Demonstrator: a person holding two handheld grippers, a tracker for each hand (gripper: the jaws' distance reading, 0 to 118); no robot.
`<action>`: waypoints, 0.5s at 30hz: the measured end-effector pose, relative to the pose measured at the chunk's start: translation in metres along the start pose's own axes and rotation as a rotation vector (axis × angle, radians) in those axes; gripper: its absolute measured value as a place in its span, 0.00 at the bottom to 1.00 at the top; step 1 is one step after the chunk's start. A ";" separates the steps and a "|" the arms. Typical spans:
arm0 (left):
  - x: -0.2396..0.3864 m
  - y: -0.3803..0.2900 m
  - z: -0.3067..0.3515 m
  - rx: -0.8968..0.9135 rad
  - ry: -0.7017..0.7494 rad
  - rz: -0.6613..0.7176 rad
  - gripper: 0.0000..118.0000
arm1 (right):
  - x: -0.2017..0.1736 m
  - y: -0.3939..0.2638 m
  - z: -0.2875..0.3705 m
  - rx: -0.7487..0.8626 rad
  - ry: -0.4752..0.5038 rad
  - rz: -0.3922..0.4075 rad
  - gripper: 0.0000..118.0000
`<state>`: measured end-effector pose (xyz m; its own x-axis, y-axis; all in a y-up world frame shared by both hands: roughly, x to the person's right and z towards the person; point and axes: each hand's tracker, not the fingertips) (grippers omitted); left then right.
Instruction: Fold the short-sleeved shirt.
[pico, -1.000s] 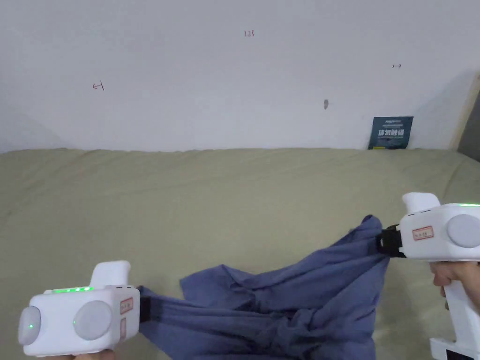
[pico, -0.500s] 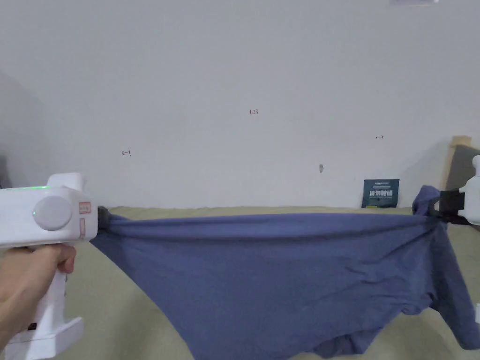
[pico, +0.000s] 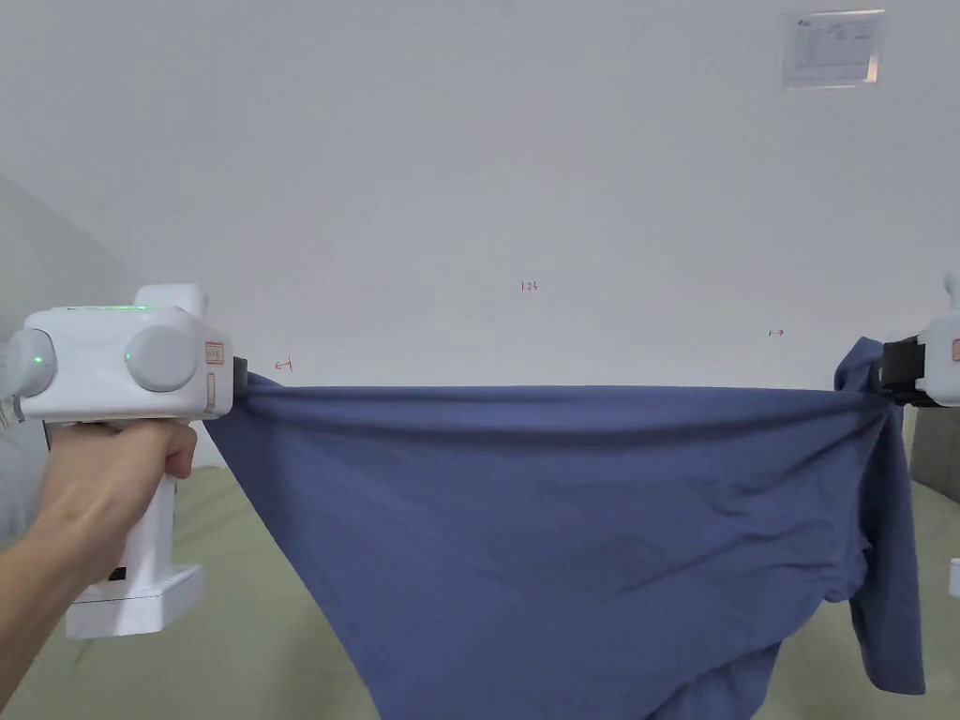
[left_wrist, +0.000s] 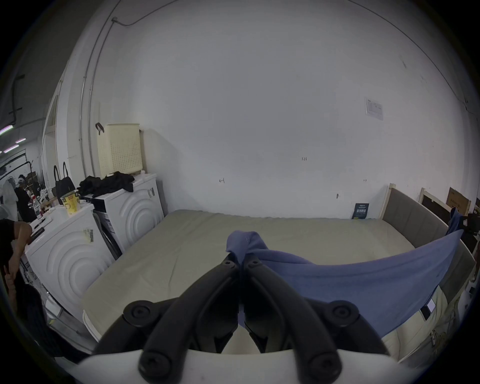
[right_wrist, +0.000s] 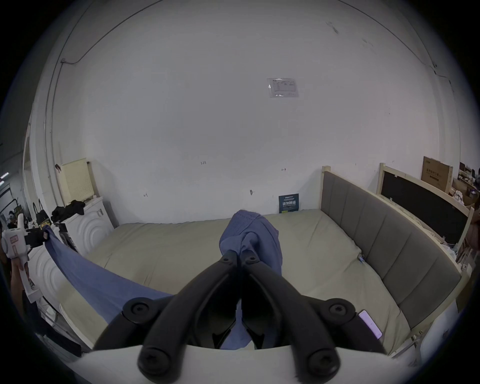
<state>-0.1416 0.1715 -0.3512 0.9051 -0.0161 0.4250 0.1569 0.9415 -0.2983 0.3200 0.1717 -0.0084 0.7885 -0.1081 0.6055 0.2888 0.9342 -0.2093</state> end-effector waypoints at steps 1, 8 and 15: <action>0.002 0.002 -0.004 0.001 0.005 -0.005 0.00 | 0.000 0.003 -0.004 0.000 0.001 -0.005 0.02; 0.009 0.016 -0.040 -0.006 0.026 -0.013 0.00 | -0.010 0.017 -0.049 -0.001 -0.044 0.027 0.02; 0.030 0.036 -0.096 -0.001 0.065 -0.030 0.00 | -0.013 0.036 -0.115 0.001 -0.085 0.005 0.02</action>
<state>-0.0711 0.1730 -0.4311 0.9237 -0.0665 0.3773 0.1848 0.9400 -0.2867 0.3827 0.1682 -0.1117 0.7407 -0.0741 0.6678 0.2843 0.9351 -0.2115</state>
